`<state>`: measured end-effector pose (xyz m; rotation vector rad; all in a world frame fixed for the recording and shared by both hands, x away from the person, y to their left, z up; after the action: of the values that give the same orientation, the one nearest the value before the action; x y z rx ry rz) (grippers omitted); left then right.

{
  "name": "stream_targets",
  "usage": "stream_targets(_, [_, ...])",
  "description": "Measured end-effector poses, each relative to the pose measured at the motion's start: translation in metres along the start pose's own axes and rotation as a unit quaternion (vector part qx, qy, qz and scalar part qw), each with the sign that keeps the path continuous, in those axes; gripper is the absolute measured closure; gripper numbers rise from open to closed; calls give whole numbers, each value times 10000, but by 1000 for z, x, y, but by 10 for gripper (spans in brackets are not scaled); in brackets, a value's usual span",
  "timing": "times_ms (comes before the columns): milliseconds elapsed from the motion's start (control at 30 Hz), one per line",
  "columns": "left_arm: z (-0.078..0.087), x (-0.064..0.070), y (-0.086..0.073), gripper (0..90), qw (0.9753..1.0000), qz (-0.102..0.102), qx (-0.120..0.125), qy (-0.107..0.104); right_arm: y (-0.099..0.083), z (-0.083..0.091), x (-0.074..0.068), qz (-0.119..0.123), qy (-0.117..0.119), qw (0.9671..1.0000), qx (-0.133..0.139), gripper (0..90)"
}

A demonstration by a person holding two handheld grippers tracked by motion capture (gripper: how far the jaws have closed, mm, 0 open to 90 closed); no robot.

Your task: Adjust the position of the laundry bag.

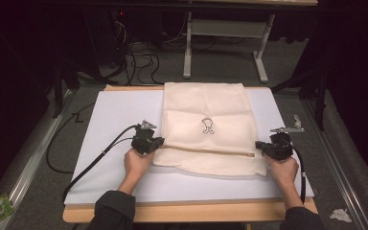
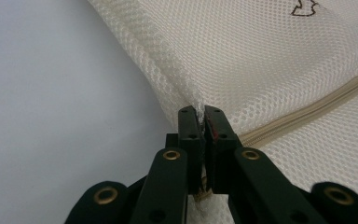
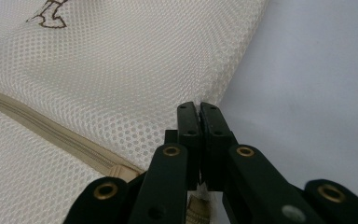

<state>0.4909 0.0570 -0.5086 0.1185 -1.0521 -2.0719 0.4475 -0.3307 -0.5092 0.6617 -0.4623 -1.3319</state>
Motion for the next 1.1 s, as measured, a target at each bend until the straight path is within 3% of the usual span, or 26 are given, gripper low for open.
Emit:
stream_targets(567, [11,-8,-4,870,9999,83,105,25,3,-3,-9,-17,161,9999,12,896])
stream_targets(800, [21,-13,-5,870,9998,108,153,97,8,-4,-20,28,264,9996,64,896])
stream_targets(1100, [31,-23,-13,870,9991,332,260,101,10,-8,-32,84,408,9991,95,896])
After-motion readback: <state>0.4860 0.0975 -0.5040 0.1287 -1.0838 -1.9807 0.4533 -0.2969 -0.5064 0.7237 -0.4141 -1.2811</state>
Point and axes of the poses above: each handheld gripper's, and its own axes: z roughly backward along the jaws, y roughly out of its top, x roughly to its right, the point moved 8 cm from there along -z, roughly forward along the jaws, and after that the axes turned 8 degrees about -y, right-handed, at the moved point
